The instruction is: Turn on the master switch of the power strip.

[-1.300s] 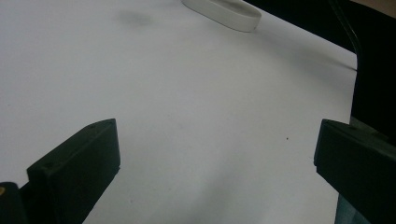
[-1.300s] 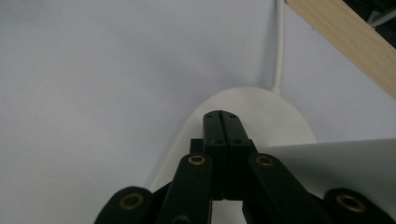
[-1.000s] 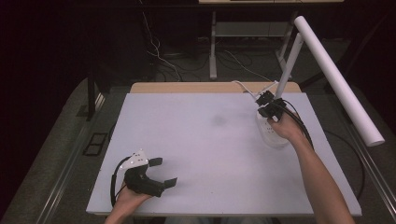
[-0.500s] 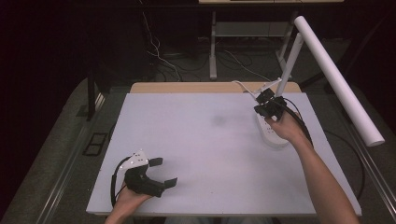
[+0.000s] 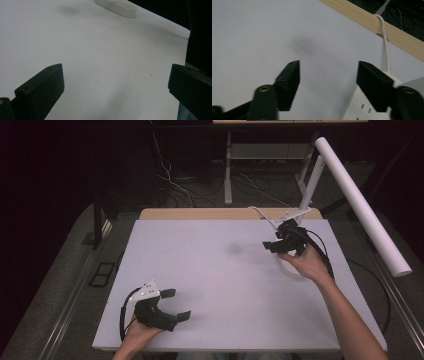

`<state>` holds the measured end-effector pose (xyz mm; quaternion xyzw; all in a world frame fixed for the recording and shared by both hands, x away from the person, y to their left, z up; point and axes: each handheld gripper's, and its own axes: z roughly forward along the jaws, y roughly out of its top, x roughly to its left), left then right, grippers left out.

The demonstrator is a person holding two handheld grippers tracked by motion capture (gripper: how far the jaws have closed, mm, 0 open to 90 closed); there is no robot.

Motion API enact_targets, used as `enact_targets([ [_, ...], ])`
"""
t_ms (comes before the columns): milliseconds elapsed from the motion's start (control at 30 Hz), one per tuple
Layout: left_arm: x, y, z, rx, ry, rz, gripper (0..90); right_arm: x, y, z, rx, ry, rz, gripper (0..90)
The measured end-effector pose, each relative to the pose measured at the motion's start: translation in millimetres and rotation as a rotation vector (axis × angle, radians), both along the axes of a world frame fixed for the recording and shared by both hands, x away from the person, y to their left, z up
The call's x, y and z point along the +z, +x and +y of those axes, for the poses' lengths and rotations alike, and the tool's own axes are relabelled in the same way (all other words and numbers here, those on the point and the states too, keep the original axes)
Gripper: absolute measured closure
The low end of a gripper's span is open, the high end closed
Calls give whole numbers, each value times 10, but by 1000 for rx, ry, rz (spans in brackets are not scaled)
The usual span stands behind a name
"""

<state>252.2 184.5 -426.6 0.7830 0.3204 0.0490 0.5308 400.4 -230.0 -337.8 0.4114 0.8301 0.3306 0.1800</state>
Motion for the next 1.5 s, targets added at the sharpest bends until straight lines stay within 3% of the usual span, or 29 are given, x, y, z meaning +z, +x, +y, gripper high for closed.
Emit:
enact_targets([
  [33, 0, 0, -2, -1, 1, 0, 0, -8, -68, -16, 11, 38, 0, 145],
  [133, 0, -1, -8, -3, 1, 0, 0, -22, -136, -29, 25, 79, 7, 113],
  [233, -1, 1, -11, -3, 0, 1, 0, -42, -234, -37, 37, 105, 8, 2],
  [600, -3, 4, -19, -6, 1, 1, 0, -89, -542, -186, 41, 185, 5, 1],
  [1200, -6, 1, -38, -9, 6, 2, 0, -312, -985, -435, 32, 246, 26, 1],
  [1500, -4, -6, -35, -5, 6, 5, 0, -464, -1191, -550, 11, 272, -2, 1],
])
